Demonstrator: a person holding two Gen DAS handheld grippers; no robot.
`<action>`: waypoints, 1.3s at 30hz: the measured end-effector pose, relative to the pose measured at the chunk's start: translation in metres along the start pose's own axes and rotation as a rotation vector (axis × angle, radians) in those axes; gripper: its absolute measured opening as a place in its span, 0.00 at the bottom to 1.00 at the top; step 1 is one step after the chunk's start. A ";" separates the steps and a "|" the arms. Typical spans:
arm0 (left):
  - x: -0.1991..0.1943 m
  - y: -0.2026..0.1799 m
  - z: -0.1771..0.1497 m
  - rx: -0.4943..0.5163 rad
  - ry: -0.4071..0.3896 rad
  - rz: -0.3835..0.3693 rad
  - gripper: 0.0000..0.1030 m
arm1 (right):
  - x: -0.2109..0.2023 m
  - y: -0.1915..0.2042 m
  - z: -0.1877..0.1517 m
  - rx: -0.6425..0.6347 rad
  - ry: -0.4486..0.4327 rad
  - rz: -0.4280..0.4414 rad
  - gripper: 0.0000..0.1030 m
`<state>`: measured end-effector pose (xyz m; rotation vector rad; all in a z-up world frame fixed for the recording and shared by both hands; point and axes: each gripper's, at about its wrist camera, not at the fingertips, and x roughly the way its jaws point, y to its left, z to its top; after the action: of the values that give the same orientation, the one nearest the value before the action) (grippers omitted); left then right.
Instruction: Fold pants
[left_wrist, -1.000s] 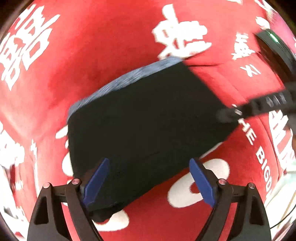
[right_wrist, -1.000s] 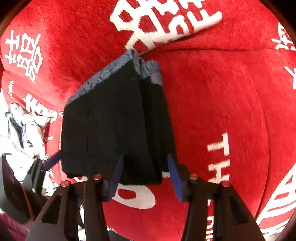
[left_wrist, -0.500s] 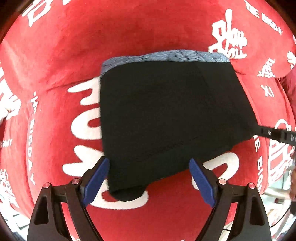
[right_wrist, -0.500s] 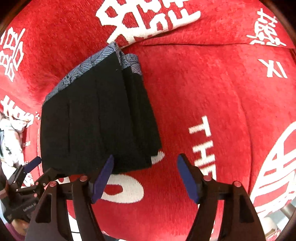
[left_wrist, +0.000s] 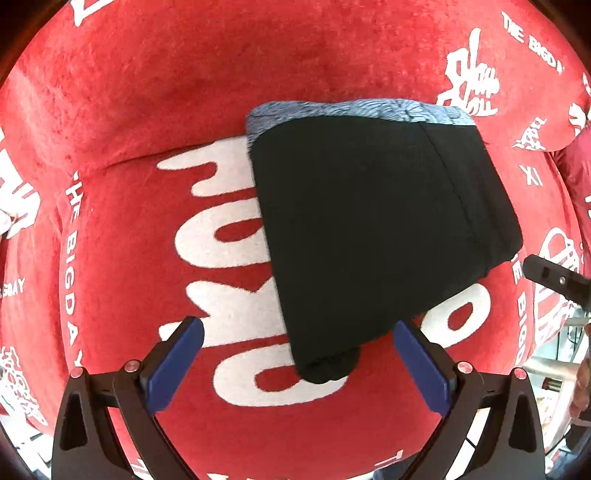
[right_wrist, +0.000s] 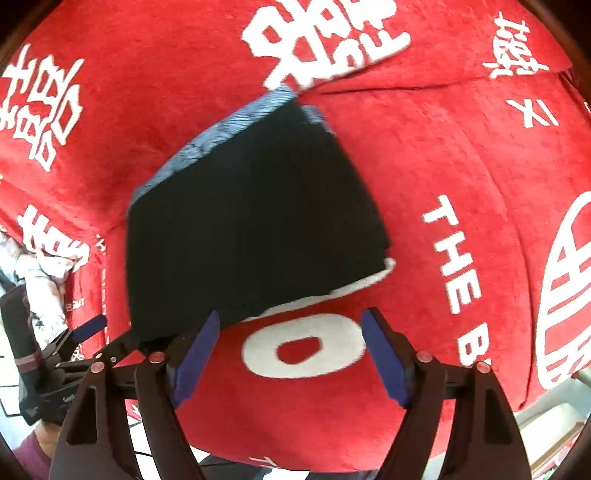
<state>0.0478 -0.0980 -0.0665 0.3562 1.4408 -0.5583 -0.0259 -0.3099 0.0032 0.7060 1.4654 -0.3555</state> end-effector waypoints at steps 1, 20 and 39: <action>0.001 0.003 0.000 -0.002 0.002 0.000 1.00 | -0.002 0.006 -0.002 -0.032 -0.019 -0.023 0.89; 0.023 0.040 0.042 -0.162 0.025 -0.061 1.00 | 0.012 -0.019 0.049 -0.100 0.118 0.053 0.89; 0.069 0.050 0.088 -0.242 0.057 -0.348 1.00 | 0.079 -0.079 0.113 -0.080 0.268 0.316 0.89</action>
<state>0.1509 -0.1146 -0.1297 -0.0743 1.6171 -0.6470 0.0206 -0.4248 -0.0956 0.9307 1.5785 0.0432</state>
